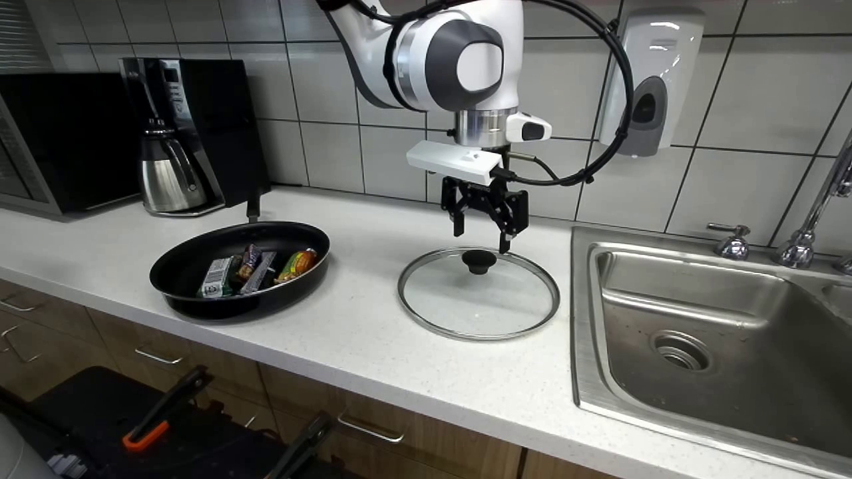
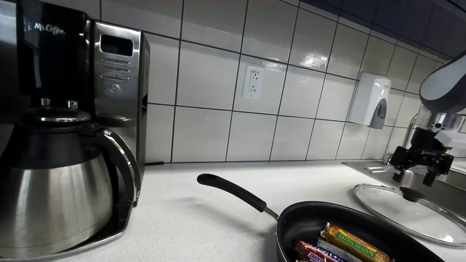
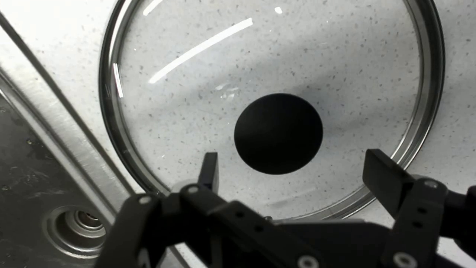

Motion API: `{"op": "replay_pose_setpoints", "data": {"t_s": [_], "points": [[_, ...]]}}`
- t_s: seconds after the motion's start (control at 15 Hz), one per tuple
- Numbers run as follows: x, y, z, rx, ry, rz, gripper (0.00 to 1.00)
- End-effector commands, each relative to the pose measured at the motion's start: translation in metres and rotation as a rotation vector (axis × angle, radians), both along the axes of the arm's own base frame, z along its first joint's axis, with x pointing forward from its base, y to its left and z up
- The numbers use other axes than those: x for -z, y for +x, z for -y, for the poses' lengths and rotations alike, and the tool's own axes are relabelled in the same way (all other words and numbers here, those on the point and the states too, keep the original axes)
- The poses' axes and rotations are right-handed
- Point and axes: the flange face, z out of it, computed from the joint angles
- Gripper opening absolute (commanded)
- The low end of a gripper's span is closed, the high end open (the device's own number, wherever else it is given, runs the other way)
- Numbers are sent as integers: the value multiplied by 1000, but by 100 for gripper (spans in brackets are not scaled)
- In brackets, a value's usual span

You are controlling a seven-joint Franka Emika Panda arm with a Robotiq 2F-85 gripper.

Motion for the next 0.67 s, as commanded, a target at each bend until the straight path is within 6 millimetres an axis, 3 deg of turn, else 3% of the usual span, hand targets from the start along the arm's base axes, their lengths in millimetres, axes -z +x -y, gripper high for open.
{"op": "replay_pose_setpoints", "data": {"t_s": [0.0,0.6], "points": [[0,0,0,0,0,-1,100],[3,-5,1,-20,-30,-17,100]]}}
